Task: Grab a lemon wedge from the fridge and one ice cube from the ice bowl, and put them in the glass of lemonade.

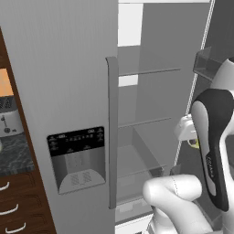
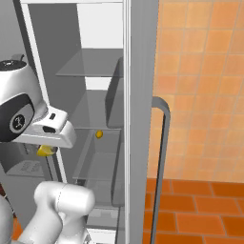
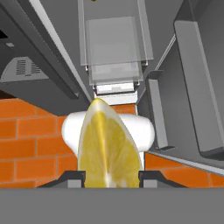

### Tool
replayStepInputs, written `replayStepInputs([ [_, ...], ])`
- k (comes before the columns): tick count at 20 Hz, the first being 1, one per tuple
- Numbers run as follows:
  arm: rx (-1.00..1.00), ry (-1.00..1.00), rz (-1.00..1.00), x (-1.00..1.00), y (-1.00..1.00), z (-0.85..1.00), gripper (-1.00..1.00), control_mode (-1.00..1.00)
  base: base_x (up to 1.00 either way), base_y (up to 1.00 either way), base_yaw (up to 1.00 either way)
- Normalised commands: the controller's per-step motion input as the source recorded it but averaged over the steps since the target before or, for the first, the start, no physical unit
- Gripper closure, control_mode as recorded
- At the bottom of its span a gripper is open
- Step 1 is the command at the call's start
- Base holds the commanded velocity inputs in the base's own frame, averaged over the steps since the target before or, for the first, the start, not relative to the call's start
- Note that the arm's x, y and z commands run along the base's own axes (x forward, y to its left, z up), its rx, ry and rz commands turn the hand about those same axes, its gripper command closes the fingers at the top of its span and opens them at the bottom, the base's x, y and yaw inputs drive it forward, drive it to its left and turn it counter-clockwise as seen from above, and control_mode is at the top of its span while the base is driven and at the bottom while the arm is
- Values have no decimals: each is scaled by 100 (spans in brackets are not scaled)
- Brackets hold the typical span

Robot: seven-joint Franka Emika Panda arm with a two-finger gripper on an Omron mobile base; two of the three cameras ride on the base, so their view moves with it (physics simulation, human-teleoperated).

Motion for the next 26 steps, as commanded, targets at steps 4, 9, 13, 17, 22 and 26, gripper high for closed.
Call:
replayStepInputs([
  [4,0,1,0,-20,0,0,100,100,-25,0,0],
  [9,0,0,0,0,0,0,100,100,-88,55,1],
  [13,0,0,0,0,0,0,100,100,-29,100,7],
  [17,0,0,0,0,0,0,100,100,0,100,22],
  [22,0,0,0,0,0,0,100,100,18,100,4],
  [26,0,0,0,0,0,0,100,100,47,100,-1],
])
